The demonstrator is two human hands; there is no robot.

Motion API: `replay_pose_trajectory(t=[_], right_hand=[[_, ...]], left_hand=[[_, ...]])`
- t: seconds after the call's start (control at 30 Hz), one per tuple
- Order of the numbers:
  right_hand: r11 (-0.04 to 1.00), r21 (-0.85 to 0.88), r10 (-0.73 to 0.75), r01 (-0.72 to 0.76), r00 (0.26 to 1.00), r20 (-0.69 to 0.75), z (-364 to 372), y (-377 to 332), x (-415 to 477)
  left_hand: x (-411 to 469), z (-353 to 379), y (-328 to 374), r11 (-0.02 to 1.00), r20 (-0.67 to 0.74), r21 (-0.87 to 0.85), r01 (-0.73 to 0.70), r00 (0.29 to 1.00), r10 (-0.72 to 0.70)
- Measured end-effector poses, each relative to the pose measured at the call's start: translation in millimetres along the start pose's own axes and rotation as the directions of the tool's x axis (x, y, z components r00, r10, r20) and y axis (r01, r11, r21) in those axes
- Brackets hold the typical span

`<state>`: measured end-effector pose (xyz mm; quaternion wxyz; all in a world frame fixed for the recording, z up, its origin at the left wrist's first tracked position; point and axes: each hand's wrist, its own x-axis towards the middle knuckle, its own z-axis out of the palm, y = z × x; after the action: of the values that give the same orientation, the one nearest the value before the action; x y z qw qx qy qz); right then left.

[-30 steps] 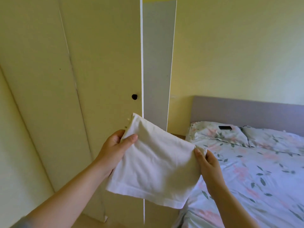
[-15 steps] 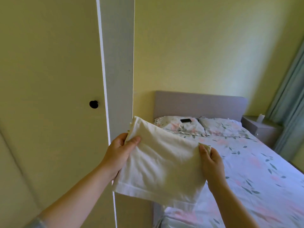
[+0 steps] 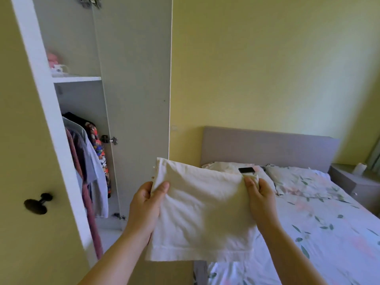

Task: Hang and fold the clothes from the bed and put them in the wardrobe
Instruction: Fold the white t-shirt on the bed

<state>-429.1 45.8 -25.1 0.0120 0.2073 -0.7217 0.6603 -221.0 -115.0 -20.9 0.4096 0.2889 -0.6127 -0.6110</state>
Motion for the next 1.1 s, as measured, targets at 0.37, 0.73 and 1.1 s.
replay_pose_trajectory(t=[0.37,0.73,1.1], right_hand=[[0.988,-0.079,-0.133,0.129,0.990,-0.043,89.7,-1.5,110.4],[0.966,0.038,-0.258,0.257,0.929,0.266,217.4,20.2,240.8],[0.937,0.294,-0.339,0.189,0.701,0.627,379.9,-1.9,328.5]], left_hand=[[112.2,20.3,-23.0,0.991,-0.243,0.081,-0.107,0.962,0.124],[235.7,10.1,-39.4,0.990,-0.439,0.135,-0.051,0.892,0.106],[329.6,-47.3,8.4,0.960,-0.644,0.278,0.022,0.746,0.169]])
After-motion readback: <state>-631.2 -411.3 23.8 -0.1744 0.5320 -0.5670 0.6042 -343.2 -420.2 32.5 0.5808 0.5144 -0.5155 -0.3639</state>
